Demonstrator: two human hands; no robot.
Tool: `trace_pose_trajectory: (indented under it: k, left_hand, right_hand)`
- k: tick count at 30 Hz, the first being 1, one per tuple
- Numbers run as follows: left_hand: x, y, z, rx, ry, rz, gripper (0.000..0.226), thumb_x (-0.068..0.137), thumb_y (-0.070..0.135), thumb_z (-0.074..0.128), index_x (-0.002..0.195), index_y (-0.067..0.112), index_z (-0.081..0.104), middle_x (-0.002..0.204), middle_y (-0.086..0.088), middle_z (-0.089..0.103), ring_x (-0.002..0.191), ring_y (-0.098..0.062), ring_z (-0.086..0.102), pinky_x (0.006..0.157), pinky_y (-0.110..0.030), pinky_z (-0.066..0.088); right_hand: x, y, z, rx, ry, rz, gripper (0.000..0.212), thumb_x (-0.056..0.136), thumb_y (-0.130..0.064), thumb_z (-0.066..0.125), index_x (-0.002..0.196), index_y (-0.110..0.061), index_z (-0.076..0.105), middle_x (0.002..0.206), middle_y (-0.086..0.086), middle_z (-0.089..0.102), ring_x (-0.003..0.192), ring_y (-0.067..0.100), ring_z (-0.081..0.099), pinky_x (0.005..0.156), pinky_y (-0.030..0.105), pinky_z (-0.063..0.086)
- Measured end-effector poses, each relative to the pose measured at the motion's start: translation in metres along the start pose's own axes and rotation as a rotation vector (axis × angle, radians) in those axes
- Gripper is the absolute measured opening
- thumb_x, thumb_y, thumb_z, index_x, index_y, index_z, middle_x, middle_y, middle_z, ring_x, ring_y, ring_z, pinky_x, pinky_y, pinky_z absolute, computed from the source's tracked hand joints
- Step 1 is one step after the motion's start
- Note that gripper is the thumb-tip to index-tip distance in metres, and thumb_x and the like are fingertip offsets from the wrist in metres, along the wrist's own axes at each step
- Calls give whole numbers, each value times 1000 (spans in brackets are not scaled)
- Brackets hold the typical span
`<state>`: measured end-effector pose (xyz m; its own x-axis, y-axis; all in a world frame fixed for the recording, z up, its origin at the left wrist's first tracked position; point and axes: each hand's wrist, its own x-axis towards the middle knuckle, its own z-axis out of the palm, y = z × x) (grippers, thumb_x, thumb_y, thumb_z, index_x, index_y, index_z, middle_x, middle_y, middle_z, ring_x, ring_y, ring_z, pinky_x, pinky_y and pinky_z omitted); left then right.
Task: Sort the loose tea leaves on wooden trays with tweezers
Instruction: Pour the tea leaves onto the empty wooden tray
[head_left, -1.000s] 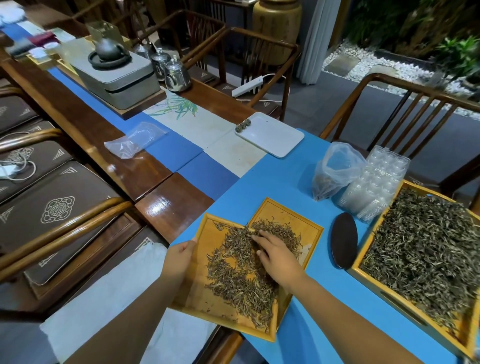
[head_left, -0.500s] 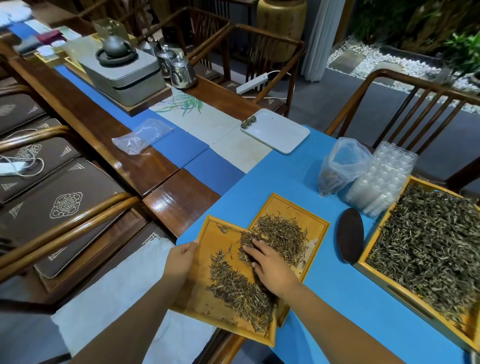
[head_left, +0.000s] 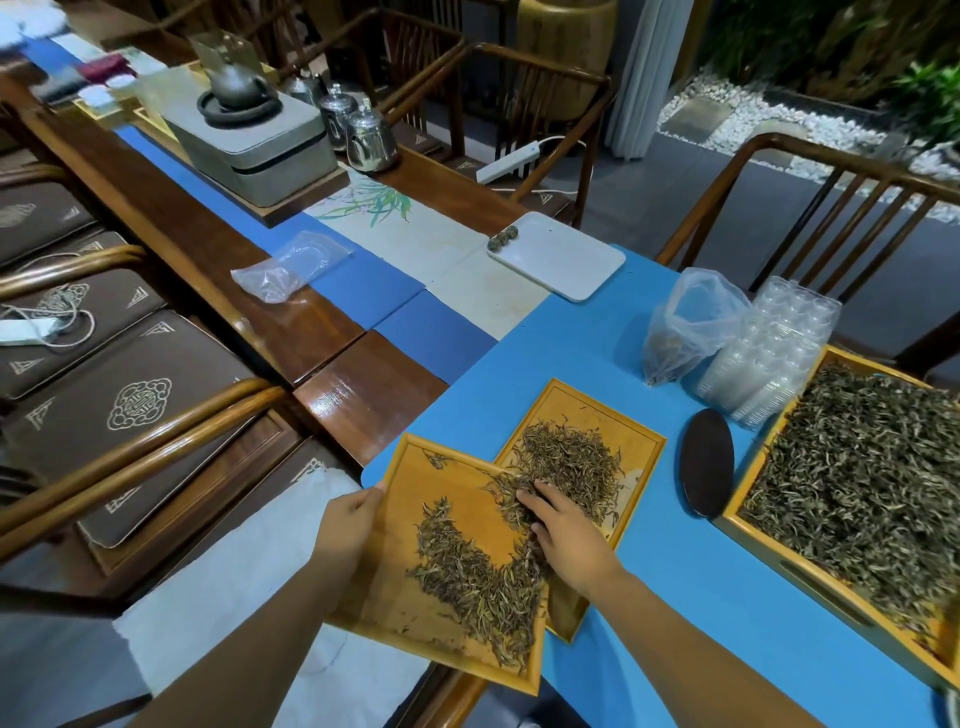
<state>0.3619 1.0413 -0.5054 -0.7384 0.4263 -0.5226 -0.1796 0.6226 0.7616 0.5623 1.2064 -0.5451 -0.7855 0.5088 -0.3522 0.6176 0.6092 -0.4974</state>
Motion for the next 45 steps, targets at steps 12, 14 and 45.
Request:
trace_pose_trajectory:
  k: [12, 14, 45]
  left_hand:
    - [3, -4, -9, -5, 43, -18, 36, 95, 36, 44, 72, 11, 57, 73, -15, 53, 68, -27, 52, 66, -37, 45]
    - [4, -2, -7, -6, 35, -22, 36, 95, 36, 44, 72, 12, 55, 73, -14, 52, 68, -26, 52, 65, -36, 44]
    - [-1, 5, -11, 47, -37, 82, 28, 95, 34, 48, 76, 13, 46, 76, -9, 43, 72, -21, 40, 66, -32, 33]
  right_hand:
    - [-31, -25, -3, 36, -4, -169, 46, 99, -27, 40, 144, -32, 33, 157, -7, 21, 144, 16, 19, 118, 30, 16]
    - [-42, -32, 1, 12, -55, -237, 45, 99, -31, 41, 144, -32, 34, 156, -7, 22, 144, 13, 20, 118, 30, 16]
    - [-48, -27, 12, -71, 41, -148, 43, 100, -19, 38, 143, -27, 36, 155, -5, 25, 143, 17, 22, 115, 31, 25]
